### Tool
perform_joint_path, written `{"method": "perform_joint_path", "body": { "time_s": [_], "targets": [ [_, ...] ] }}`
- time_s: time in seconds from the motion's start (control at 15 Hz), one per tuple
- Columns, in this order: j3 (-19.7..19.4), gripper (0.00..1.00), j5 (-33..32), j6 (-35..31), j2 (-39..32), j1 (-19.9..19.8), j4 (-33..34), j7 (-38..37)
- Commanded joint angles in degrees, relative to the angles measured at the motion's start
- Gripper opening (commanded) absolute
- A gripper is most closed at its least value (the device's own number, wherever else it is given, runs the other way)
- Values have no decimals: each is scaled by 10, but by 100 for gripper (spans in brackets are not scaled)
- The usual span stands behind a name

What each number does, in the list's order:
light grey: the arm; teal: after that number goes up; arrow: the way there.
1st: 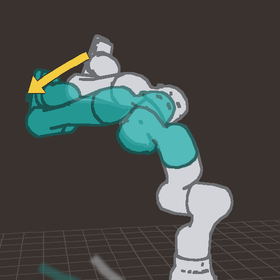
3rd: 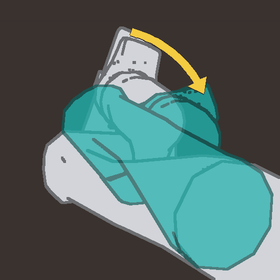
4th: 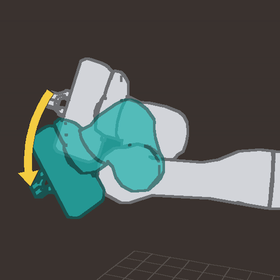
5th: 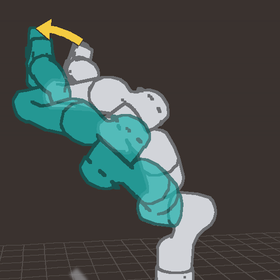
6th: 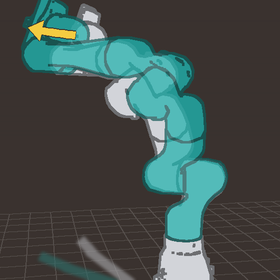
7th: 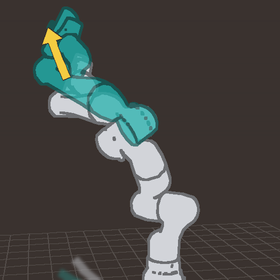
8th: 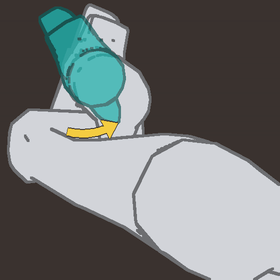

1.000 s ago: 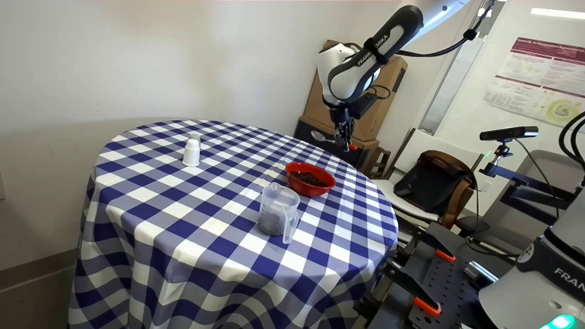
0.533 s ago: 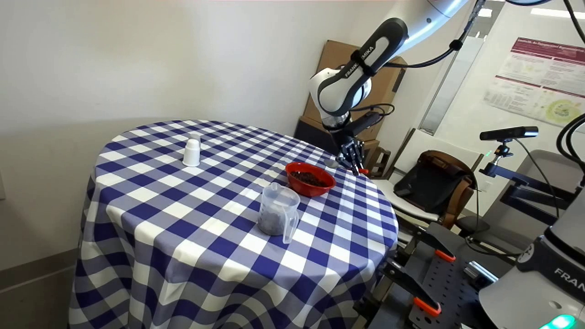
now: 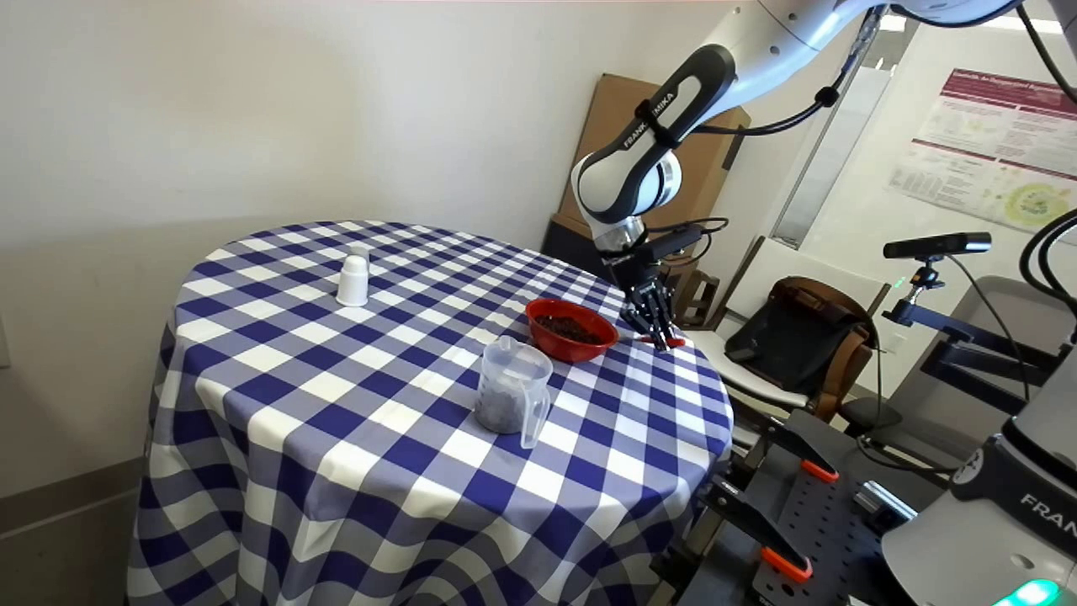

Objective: Put the spoon in the red bowl then take it out of the bowl and set it down on the table

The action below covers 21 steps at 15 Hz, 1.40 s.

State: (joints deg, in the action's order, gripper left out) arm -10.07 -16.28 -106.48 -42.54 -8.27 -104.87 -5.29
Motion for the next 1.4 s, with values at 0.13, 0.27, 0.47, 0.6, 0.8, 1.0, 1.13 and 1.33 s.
{"method": "perform_joint_path", "body": {
  "time_s": [0.13, 0.27, 0.47, 0.6, 0.8, 1.0, 1.13, 1.33],
  "targets": [
    [2, 5, 9, 12, -19, -28, 12, 66],
    [0, 44, 3, 14, -25, -32, 16, 78],
    [0, 58, 0, 14, -30, -33, 19, 88],
    [3, 74, 2, 14, -30, -30, 25, 90],
    [15, 95, 19, 9, -4, -28, 38, 91],
    [30, 100, 41, -11, 49, -25, 63, 88],
    [27, 100, 28, -28, 87, -10, 73, 70],
    [17, 100, -10, -46, 165, 29, 59, 15]
  ]
}}
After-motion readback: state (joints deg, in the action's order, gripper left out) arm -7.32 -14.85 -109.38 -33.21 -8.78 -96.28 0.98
